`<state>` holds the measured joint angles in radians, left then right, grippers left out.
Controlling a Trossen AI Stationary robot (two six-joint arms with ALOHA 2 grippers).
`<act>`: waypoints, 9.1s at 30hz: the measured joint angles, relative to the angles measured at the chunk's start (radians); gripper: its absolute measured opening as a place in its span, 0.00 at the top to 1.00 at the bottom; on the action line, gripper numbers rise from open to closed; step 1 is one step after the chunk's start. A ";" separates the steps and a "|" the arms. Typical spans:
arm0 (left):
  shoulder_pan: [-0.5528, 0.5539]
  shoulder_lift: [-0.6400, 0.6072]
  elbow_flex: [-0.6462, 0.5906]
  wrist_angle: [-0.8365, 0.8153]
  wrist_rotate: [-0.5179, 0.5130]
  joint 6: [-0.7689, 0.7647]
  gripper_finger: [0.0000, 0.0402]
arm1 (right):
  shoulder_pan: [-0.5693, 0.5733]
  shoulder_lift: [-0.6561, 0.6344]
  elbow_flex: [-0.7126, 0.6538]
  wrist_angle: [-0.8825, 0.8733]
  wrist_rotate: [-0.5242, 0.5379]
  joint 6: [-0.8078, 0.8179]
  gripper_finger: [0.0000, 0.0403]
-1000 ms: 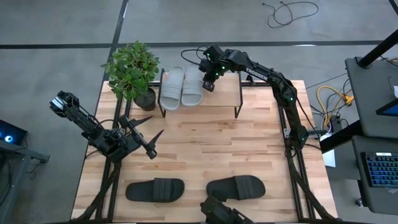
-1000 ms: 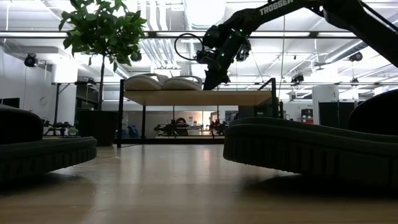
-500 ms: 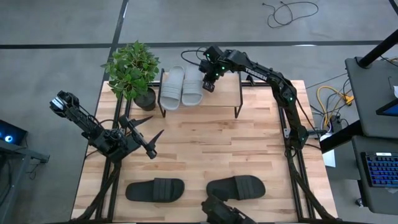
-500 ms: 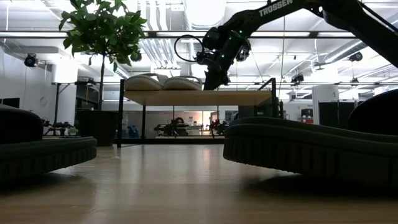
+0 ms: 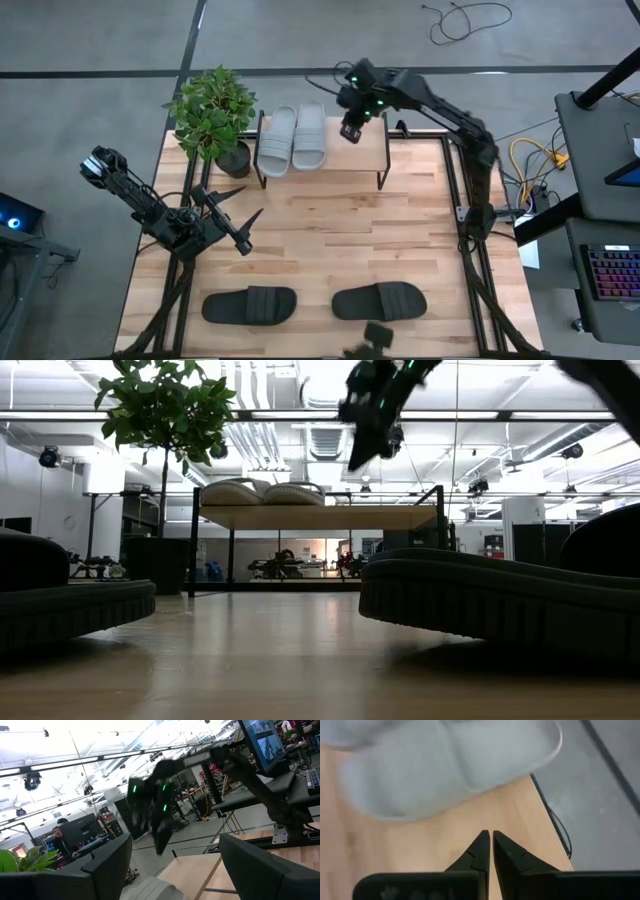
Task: Pick and place slides into the shelf
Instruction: Put the right black slipper on the shelf
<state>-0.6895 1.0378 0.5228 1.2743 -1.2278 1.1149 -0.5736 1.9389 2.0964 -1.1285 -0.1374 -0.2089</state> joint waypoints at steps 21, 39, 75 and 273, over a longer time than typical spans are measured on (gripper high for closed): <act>0.000 0.001 0.000 0.000 0.000 0.002 0.29 | 0.565 -0.834 -1.131 1.036 -0.018 0.135 0.97; 0.000 0.008 -0.006 -0.013 0.001 -0.010 0.29 | 0.584 -1.003 -1.447 1.525 -0.027 0.033 0.97; -0.076 0.216 0.091 -0.012 0.001 -0.323 0.29 | 0.874 -1.186 -1.459 1.247 0.326 0.241 0.97; -0.130 0.323 0.185 -0.036 -0.006 -0.450 0.29 | 1.476 0.140 -0.795 0.448 1.178 0.467 0.97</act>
<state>-0.8200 1.3613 0.7082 1.2381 -1.2339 0.6650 0.9027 2.0791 1.3012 -0.6808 1.0401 0.2577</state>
